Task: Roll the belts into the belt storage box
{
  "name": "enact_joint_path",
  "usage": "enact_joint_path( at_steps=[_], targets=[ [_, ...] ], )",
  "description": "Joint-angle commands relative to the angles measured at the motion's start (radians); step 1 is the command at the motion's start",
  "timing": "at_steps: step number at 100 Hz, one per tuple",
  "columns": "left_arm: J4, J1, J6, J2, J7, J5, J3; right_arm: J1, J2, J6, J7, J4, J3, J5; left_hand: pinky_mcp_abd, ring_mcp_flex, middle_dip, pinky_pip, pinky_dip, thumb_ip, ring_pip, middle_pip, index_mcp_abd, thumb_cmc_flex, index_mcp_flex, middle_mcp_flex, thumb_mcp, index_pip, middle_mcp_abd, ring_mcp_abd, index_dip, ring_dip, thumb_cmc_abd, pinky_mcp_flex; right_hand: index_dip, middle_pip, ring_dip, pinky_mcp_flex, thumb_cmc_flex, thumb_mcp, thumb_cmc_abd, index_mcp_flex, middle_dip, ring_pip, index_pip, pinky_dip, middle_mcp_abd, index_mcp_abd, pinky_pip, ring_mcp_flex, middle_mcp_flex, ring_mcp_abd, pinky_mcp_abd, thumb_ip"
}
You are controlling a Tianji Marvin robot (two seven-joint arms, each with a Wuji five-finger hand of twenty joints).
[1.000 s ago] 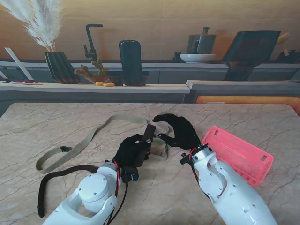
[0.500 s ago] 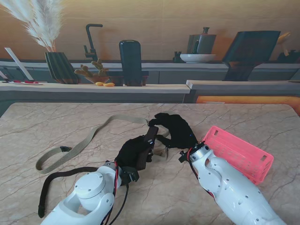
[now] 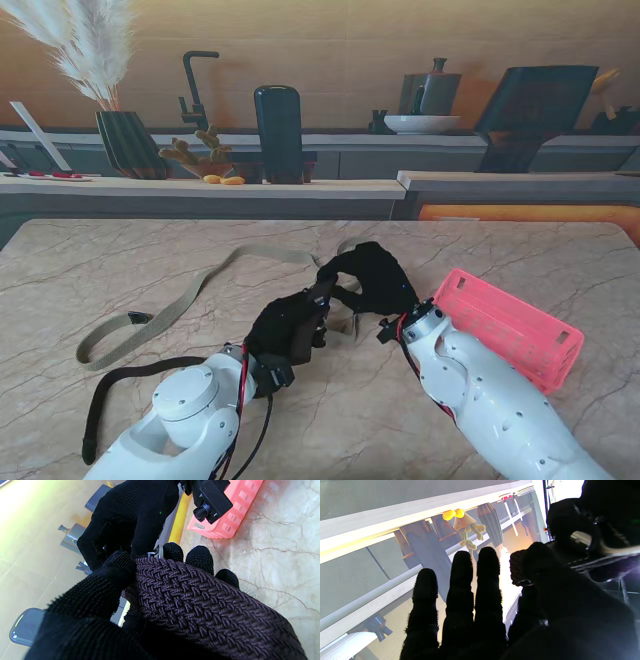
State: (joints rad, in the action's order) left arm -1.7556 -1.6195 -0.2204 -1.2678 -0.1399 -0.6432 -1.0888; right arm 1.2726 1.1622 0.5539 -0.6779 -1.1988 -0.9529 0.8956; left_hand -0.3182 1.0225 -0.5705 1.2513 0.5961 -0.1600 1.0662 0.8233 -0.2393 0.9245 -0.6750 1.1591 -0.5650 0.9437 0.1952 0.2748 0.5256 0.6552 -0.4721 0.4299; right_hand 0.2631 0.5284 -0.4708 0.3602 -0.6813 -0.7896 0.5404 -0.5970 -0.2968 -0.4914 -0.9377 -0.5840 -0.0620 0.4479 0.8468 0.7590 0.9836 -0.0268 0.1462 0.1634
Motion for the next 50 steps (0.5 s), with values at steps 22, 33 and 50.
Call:
enact_joint_path(
  at_steps=[22, 33, 50],
  targets=[
    [-0.004, 0.013, -0.005, -0.005, -0.017, 0.068, 0.007, 0.036, 0.021, -0.014, 0.021, -0.048, -0.026, -0.053, -0.019, -0.148, -0.010, -0.079, 0.007, 0.042, -0.125, -0.102, 0.086, -0.028, 0.041, -0.143, 0.193, -0.167, 0.023, 0.051, -0.022, 0.030, 0.089, -0.168, 0.046, 0.092, -0.091, 0.020, -0.070, 0.031, -0.087, -0.144, -0.028, -0.123, -0.145, 0.022, 0.052, -0.028, 0.040, 0.066, 0.104, -0.028, 0.001, 0.032],
    [0.008, 0.025, 0.023, -0.006, -0.038, 0.133, 0.019, 0.050, 0.024, -0.045, 0.022, -0.074, -0.036, -0.065, -0.024, -0.232, 0.004, -0.127, -0.009, 0.093, -0.192, -0.181, 0.076, -0.160, 0.105, -0.250, 0.227, -0.313, 0.023, 0.064, -0.023, 0.030, 0.159, -0.222, 0.045, 0.134, -0.122, 0.022, -0.091, 0.010, -0.071, -0.159, -0.029, -0.179, -0.141, 0.025, 0.086, -0.102, 0.049, 0.074, 0.118, 0.000, 0.025, 0.021],
    [0.029, 0.035, 0.082, -0.006, -0.056, 0.206, 0.034, 0.059, 0.031, -0.096, 0.015, -0.104, -0.038, -0.081, -0.027, -0.382, 0.065, -0.202, -0.021, 0.115, -0.350, -0.346, 0.100, -0.149, 0.229, -0.431, 0.490, -0.466, 0.023, 0.064, -0.054, 0.024, 0.217, -0.292, 0.038, 0.172, -0.144, 0.020, -0.101, -0.020, -0.053, -0.176, -0.030, -0.226, -0.135, 0.028, 0.117, -0.171, 0.067, 0.074, 0.122, 0.031, 0.066, 0.003]
  ],
)
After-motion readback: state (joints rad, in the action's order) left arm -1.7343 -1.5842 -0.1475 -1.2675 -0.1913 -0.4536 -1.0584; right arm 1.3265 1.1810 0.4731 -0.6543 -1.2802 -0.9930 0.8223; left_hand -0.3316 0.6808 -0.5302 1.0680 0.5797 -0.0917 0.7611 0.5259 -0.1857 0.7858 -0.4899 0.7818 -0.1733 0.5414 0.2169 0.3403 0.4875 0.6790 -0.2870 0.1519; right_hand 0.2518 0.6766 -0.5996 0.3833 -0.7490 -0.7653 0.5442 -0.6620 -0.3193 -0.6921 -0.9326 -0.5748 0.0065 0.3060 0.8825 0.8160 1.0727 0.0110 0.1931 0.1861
